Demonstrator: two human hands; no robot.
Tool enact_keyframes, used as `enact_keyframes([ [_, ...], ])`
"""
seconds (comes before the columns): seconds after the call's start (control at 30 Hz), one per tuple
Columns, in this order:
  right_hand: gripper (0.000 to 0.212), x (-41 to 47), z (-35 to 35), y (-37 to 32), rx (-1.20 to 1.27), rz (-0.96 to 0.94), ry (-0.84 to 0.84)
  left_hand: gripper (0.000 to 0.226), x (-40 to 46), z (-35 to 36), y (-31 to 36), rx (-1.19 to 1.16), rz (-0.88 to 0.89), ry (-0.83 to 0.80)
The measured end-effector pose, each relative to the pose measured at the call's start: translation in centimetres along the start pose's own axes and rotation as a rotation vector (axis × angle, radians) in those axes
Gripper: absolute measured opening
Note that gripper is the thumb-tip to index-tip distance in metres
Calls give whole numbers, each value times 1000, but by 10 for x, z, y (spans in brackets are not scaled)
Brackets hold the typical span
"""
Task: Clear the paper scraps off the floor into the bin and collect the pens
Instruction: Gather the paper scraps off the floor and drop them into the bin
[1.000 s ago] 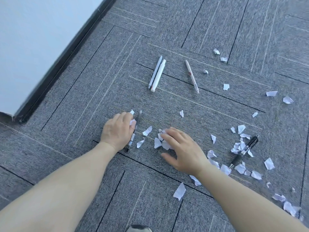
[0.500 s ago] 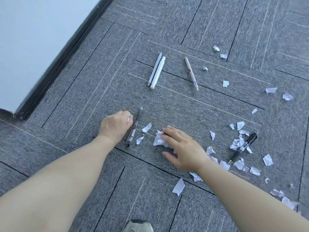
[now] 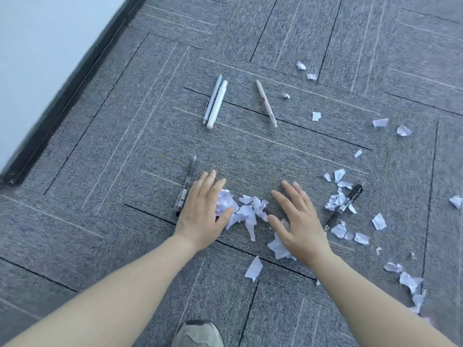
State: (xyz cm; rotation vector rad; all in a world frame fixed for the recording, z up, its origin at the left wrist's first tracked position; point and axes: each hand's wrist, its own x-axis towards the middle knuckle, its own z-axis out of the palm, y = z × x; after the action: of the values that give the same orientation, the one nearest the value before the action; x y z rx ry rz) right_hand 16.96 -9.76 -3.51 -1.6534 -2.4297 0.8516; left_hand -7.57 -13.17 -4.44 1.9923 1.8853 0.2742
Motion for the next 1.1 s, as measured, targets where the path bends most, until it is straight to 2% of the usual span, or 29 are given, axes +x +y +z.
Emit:
enact_keyframes([
  [0.1,63,-22,1,-3,57,-103,-67,69,-8,5,9,-126,40,-42],
  [0.17,62,-32,1,0,62,-159,-55,77,-15,8,21,-139,153,-119],
  [0.23,72,-39,0,6,5,-151,-13,92,-20,14,33,-125,267,-192],
  [0.37,104,-54,9,16,-223,-149,-107,123,-32,27,49,147,415,-298],
  [0.43,105,-53,16,19,-314,-179,-131,127,-38,34,53,244,400,-298],
  [0.57,89,-26,15,23,-298,-118,-65,113,-18,36,59,245,235,-167],
  [0.63,83,-10,13,20,-264,-127,-31,103,3,35,60,244,234,-144],
  [0.77,65,10,8,16,-257,-156,67,78,27,36,59,226,329,-74],
  [0.93,29,14,5,15,-354,-296,215,27,37,43,62,192,489,136],
  [1.03,6,13,4,11,-321,-272,151,27,51,36,60,223,622,141],
  [1.1,16,11,-1,7,-316,-200,87,33,62,31,59,219,686,88],
])
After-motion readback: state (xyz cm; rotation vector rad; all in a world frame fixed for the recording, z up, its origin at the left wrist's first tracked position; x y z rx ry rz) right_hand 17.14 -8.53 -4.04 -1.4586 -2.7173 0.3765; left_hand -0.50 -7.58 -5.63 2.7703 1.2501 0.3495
